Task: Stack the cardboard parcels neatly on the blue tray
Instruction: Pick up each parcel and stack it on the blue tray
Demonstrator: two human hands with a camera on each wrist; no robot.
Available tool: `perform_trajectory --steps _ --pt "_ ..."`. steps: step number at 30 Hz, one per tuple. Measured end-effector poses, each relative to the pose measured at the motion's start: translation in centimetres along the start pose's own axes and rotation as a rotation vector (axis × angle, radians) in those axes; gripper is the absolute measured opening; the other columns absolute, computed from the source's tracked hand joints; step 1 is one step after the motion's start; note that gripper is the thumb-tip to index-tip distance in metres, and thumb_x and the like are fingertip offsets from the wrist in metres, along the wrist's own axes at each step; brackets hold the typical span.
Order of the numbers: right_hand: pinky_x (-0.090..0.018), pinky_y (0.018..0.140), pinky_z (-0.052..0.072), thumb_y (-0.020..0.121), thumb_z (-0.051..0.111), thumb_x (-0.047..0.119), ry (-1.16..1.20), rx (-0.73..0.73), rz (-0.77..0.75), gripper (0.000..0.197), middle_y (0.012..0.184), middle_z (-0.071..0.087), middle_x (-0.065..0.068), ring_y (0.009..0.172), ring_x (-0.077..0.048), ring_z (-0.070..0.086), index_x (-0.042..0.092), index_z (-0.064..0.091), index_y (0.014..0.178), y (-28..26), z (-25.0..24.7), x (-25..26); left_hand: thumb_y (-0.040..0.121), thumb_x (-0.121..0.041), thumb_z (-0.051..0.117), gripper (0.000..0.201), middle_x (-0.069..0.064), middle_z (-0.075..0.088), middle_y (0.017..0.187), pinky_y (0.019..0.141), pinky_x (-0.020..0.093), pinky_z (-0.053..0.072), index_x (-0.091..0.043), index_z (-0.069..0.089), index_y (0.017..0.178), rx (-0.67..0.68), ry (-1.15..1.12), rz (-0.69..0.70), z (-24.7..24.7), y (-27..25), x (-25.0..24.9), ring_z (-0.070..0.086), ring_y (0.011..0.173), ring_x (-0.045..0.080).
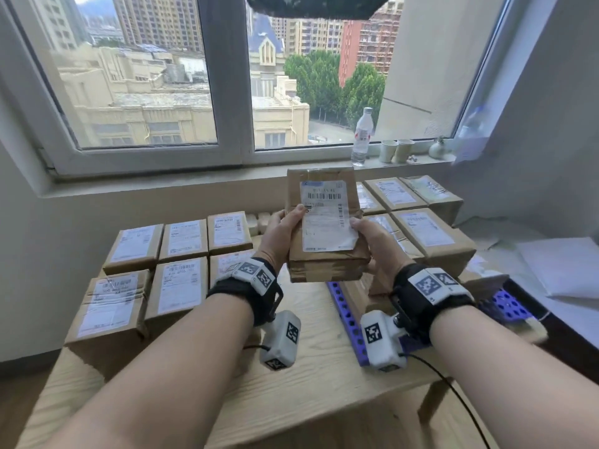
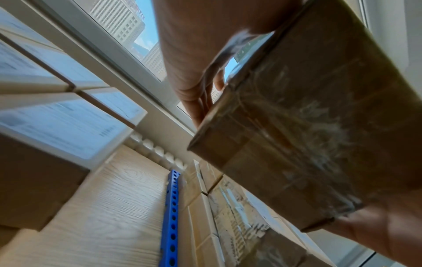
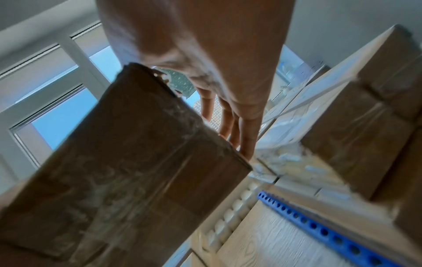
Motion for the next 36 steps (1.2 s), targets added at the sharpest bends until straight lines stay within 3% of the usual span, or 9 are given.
perform_trajectory --steps 3,7,12,16,19,23,27,30,36 --pt "-0.029 0.070 0.053 0.092 0.058 0.038 -0.016 -0.018 -0.018 0.035 0.104 0.072 -0.005 0.086 -0.015 0.068 0.013 0.062 0.116 -0.3 -4.1 0.5 0.079 -0.049 0.064 0.075 0.022 0.067 0.118 0.066 0.030 0.058 0.001 0.051 0.133 0.033 -0.005 0.005 4.3 0.4 1.0 0.070 0.096 0.032" --pt "-0.027 0.064 0.051 0.068 0.059 0.048 -0.014 -0.051 -0.005 0.063 0.111 0.072 -0.006 0.091 -0.017 0.069 0.014 0.061 0.121 -0.6 -10.4 1.1 0.070 -0.053 0.066 0.084 0.022 0.069 0.115 0.067 0.031 0.058 0.003 0.051 0.131 0.039 0.007 0.019 10.7 0.6 2.5 0.070 0.097 0.034" --pt "-0.029 0.076 0.051 0.063 0.060 0.051 -0.031 -0.083 -0.028 0.068 0.113 0.072 -0.006 0.101 -0.021 0.069 0.014 0.063 0.120 -0.1 -18.4 1.7 0.073 -0.049 0.064 0.075 0.022 0.068 0.114 0.071 0.034 0.060 0.003 0.056 0.126 0.074 0.024 0.020 18.7 0.8 3.8 0.069 0.092 0.031" --pt "-0.043 0.092 0.056 0.058 0.064 0.055 -0.028 -0.123 -0.040 0.077 0.115 0.070 -0.009 0.105 -0.025 0.068 0.011 0.063 0.121 1.0 -25.0 2.1 0.095 -0.038 0.054 0.037 0.011 0.070 0.099 0.063 0.025 0.058 -0.005 0.061 0.112 0.104 0.114 0.011 25.1 0.8 4.5 0.068 0.079 0.019" --pt "-0.037 0.075 0.056 0.050 0.065 0.058 -0.015 -0.140 -0.037 0.083 0.106 0.072 -0.006 0.097 -0.025 0.069 0.010 0.064 0.117 2.0 -29.3 1.8 0.103 -0.032 0.042 0.029 -0.003 0.067 0.086 0.055 0.017 0.052 -0.016 0.064 0.092 0.076 0.227 0.008 28.9 0.6 5.2 0.067 0.066 0.003" --pt "-0.029 0.066 0.046 0.051 0.066 0.057 -0.009 -0.155 -0.011 0.085 0.103 0.072 -0.009 0.092 -0.023 0.066 0.004 0.065 0.117 3.7 -34.0 0.8 0.097 -0.044 0.047 0.032 -0.005 0.068 0.084 0.087 0.040 0.052 -0.025 0.066 0.080 0.026 0.312 -0.017 32.6 1.4 6.9 0.066 0.088 0.021" --pt "-0.036 0.077 0.049 0.055 0.067 0.057 -0.003 -0.189 0.015 0.076 0.108 0.073 -0.013 0.104 -0.033 0.068 0.006 0.067 0.112 6.1 -37.4 -0.1 0.082 -0.057 0.056 0.049 0.003 0.071 0.107 0.096 0.050 0.052 -0.016 0.067 0.107 0.045 0.417 -0.008 35.5 3.7 7.7 0.066 0.100 0.021" --pt "-0.036 0.078 0.050 0.077 0.066 0.044 0.013 -0.201 0.014 0.046 0.103 0.072 -0.011 0.091 -0.026 0.067 0.007 0.065 0.105 7.8 -39.2 0.3 0.084 -0.050 0.063 0.056 0.005 0.065 0.121 0.096 0.042 0.051 -0.012 0.059 0.125 0.029 0.491 0.018 36.9 6.1 7.5 0.062 0.108 0.020" --pt "-0.033 0.070 0.050 0.091 0.061 0.029 -0.006 -0.211 0.059 0.030 0.104 0.069 -0.014 0.086 -0.024 0.065 0.006 0.061 0.110 13.7 -41.4 -1.0 0.090 -0.030 0.066 0.048 0.005 0.064 0.117 0.072 0.026 0.049 -0.010 0.053 0.131 0.022 0.568 0.018 37.7 11.7 8.7 0.061 0.099 0.016"
Point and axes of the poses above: each hand's wrist, its own y-axis towards the middle knuckle, its own z-axis out of the palm, x = y × z, the point moved 5 cm from there along y, towards the middle knuckle
